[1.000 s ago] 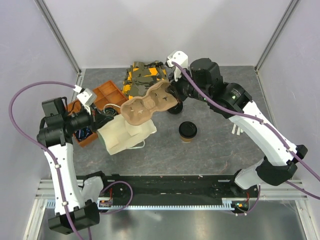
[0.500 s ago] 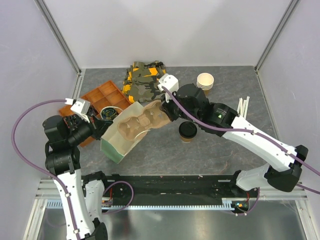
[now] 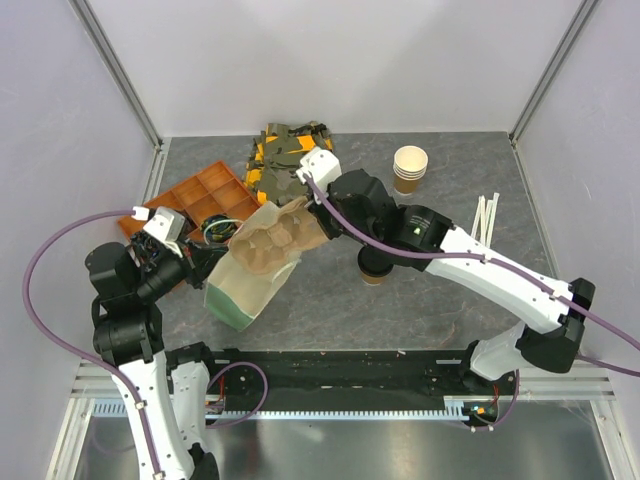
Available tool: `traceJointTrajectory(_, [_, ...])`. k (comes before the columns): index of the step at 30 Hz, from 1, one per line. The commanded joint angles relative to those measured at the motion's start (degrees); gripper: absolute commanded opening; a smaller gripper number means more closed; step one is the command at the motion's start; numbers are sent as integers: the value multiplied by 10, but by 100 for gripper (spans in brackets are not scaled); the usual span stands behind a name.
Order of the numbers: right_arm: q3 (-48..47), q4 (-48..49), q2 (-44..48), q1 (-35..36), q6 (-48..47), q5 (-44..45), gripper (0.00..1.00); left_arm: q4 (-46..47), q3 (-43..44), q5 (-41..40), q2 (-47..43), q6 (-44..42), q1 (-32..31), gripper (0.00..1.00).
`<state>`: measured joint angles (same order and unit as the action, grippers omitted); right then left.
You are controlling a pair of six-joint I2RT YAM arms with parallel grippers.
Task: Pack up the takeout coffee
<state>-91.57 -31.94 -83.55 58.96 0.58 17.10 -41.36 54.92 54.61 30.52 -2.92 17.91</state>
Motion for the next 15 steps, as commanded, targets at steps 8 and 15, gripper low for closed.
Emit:
traceJointTrajectory(8, [-6,8,-28,54,-1,29,0,54,-38,-1,-35,16,-1,2])
traceJointTrajectory(15, [-6,30,-56,78,-35,85,0,63,-43,-44,-42,60,-1,2])
